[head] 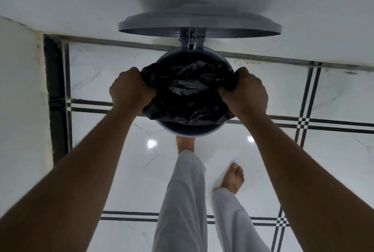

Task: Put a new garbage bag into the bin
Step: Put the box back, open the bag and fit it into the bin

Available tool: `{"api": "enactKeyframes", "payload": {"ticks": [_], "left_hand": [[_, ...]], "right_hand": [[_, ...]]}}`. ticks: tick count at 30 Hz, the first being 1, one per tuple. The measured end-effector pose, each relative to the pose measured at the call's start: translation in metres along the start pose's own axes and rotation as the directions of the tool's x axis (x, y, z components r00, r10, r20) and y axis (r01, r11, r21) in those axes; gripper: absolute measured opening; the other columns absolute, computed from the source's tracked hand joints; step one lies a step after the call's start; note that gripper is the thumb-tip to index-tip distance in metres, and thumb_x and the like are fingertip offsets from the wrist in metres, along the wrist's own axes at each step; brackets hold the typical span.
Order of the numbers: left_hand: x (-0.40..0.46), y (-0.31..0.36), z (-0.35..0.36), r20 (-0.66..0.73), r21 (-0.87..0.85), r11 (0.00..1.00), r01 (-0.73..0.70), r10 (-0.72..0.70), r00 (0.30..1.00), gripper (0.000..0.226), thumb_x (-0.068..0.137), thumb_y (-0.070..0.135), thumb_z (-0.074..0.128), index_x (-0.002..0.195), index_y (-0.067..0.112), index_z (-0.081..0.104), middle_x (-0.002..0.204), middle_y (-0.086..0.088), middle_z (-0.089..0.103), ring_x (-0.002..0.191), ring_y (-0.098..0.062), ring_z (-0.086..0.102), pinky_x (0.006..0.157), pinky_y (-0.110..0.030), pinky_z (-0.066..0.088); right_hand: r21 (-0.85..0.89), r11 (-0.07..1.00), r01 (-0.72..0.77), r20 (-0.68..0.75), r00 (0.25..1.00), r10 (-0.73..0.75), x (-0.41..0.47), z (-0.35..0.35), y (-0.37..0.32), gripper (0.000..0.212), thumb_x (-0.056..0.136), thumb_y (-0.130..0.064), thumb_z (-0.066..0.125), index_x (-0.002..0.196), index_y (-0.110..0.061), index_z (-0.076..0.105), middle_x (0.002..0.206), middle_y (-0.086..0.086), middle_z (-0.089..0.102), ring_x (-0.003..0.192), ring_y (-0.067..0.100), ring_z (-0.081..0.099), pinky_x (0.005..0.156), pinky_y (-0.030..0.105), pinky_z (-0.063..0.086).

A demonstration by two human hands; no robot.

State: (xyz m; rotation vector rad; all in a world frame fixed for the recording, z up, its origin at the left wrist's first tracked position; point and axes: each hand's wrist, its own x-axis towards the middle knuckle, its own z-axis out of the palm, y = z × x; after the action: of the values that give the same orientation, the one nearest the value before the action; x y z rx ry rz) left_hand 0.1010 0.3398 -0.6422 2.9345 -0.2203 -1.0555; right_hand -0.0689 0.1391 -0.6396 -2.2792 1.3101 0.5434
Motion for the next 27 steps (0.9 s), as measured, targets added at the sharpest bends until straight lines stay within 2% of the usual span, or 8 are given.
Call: {"api": "enactKeyframes", "payload": {"ticks": [3, 6, 9, 12, 16, 19, 24, 27], "left_hand": [[-0.005, 0.001, -0.012, 0.290, -0.147, 0.989, -0.019, 0.061, 0.955, 0.066, 0.074, 0.070, 0.076, 0.123, 0.028, 0.068, 0.103, 0.004, 0.073, 0.097, -0.027, 0.069, 0.086, -0.042, 0.054], [-0.016, -0.003, -0.021, 0.422, -0.488, 0.861, 0.146, 0.085, 0.903, 0.049, 0.085, 0.064, 0.076, 0.116, 0.027, 0.079, 0.104, 0.003, 0.080, 0.100, -0.020, 0.075, 0.091, -0.036, 0.059], [-0.016, -0.009, -0.023, 0.057, -0.671, 0.741, 0.005, 0.045, 0.997, 0.035, 0.102, 0.046, 0.061, 0.100, 0.015, 0.078, 0.089, 0.003, 0.075, 0.082, -0.016, 0.066, 0.076, -0.031, 0.051], [-0.023, -0.007, -0.021, -0.348, -0.605, 0.741, -0.291, 0.082, 0.934, 0.036, 0.110, 0.038, 0.045, 0.111, 0.009, 0.066, 0.084, 0.004, 0.067, 0.075, -0.019, 0.058, 0.071, -0.035, 0.043], [-0.029, -0.015, 0.003, -0.108, 0.084, 0.911, -0.403, 0.410, 0.905, 0.050, 0.114, 0.043, 0.025, 0.124, 0.008, 0.059, 0.089, -0.014, 0.069, 0.073, -0.042, 0.060, 0.069, -0.041, 0.039], [-0.032, -0.018, 0.010, 0.280, 0.261, 0.945, -0.197, 0.121, 0.952, 0.048, 0.111, 0.045, 0.033, 0.121, 0.011, 0.065, 0.098, -0.011, 0.067, 0.088, -0.038, 0.062, 0.078, -0.041, 0.045], [-0.051, -0.012, 0.008, -0.270, -0.490, 0.851, -0.191, 0.060, 0.961, 0.027, 0.111, 0.028, 0.043, 0.121, 0.008, 0.058, 0.084, 0.001, 0.065, 0.074, -0.023, 0.061, 0.066, -0.034, 0.043], [-0.047, -0.008, 0.003, -0.228, -0.630, 0.761, -0.155, 0.010, 0.974, 0.024, 0.108, 0.028, 0.049, 0.125, 0.011, 0.055, 0.088, 0.013, 0.062, 0.079, -0.007, 0.061, 0.067, -0.029, 0.045]], "right_hand": [[0.313, 0.949, -0.021, 0.158, 0.987, -0.030, -0.006, -0.009, 0.001, 0.057, 0.088, -0.060, 0.078, 0.130, -0.024, 0.066, 0.111, -0.007, 0.073, 0.101, 0.022, 0.067, 0.086, 0.036, 0.056], [0.381, 0.922, 0.063, 0.101, 0.989, -0.109, -0.011, -0.008, 0.005, 0.042, 0.107, -0.048, 0.064, 0.142, -0.024, 0.063, 0.123, 0.000, 0.074, 0.109, 0.022, 0.066, 0.090, 0.032, 0.049], [0.404, 0.878, 0.259, -0.298, 0.944, -0.142, -0.014, -0.011, 0.004, 0.032, 0.113, -0.026, 0.052, 0.141, -0.015, 0.063, 0.127, 0.008, 0.067, 0.105, 0.009, 0.057, 0.089, 0.031, 0.050], [0.374, 0.855, 0.360, -0.429, 0.884, -0.184, -0.018, -0.010, -0.004, 0.033, 0.115, -0.027, 0.053, 0.143, -0.013, 0.061, 0.141, 0.009, 0.059, 0.107, 0.011, 0.058, 0.080, 0.021, 0.042], [0.160, 0.964, 0.211, 0.130, 0.964, -0.233, -0.017, 0.008, 0.003, 0.033, 0.114, -0.032, 0.052, 0.145, -0.023, 0.061, 0.147, 0.014, 0.059, 0.106, 0.041, 0.071, 0.084, 0.034, 0.050], [0.004, 0.994, 0.111, 0.538, 0.837, -0.096, -0.022, 0.013, 0.007, 0.029, 0.113, -0.027, 0.052, 0.136, -0.024, 0.069, 0.132, 0.014, 0.072, 0.101, 0.033, 0.067, 0.080, 0.032, 0.049], [0.328, 0.918, 0.223, -0.226, 0.962, -0.152, -0.044, 0.015, 0.006, 0.033, 0.118, -0.027, 0.046, 0.144, -0.014, 0.061, 0.144, 0.013, 0.059, 0.097, 0.016, 0.054, 0.085, 0.031, 0.044], [0.336, 0.921, 0.195, -0.118, 0.979, -0.164, -0.038, 0.018, 0.007, 0.036, 0.118, -0.032, 0.046, 0.149, -0.015, 0.055, 0.138, 0.014, 0.062, 0.098, 0.019, 0.056, 0.084, 0.033, 0.043]]}}
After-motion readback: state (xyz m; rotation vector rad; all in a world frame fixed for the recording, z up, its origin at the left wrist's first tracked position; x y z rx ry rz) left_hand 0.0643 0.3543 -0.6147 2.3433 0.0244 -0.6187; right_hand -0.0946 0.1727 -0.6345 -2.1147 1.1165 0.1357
